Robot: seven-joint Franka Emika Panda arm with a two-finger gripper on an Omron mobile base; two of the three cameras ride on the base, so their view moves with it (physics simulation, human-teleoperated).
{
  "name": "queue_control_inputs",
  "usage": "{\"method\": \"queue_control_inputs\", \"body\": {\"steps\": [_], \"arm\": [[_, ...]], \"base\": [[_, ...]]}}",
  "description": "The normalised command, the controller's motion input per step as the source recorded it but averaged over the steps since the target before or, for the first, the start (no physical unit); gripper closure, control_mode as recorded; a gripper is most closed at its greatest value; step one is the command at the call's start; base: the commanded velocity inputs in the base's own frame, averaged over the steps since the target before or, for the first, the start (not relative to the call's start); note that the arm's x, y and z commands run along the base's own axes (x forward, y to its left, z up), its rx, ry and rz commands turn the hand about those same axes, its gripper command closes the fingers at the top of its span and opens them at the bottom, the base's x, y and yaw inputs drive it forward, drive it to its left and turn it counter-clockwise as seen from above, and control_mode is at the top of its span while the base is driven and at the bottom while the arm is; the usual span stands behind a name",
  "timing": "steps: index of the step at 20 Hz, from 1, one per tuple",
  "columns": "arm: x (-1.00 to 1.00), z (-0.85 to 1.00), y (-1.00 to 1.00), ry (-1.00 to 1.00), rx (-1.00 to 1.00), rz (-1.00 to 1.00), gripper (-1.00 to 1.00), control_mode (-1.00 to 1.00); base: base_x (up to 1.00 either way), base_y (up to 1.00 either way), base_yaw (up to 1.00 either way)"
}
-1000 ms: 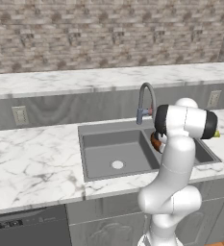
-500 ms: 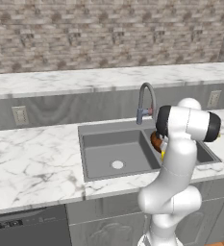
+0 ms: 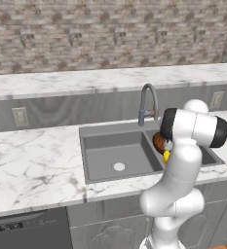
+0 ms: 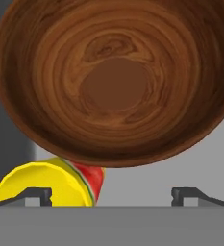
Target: Remove the lemon and avocado from the sink. Then move the bowl and cup from the counter to the sink for washing.
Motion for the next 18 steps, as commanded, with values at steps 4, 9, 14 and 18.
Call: {"method": "queue_control_inputs", "body": {"steps": [4,9,14,18], "arm": [[-0.04,0.22,-0.06,0.0,0.01,0.0,-1.0,-1.0],[-0.08,0.24,-0.03,0.0,0.01,0.0,-1.0,-1.0],[-0.09,0.21,-0.01,0.0,0.01,0.0,-1.0,-1.0],[-0.06,0.19,-0.01,0.02,0.0,0.0,-1.0,-1.0]], "base": [[0.0,0.0,0.0],[0.0,0.0,0.0],[0.0,0.0,0.0],[0.0,0.0,0.0]]}}
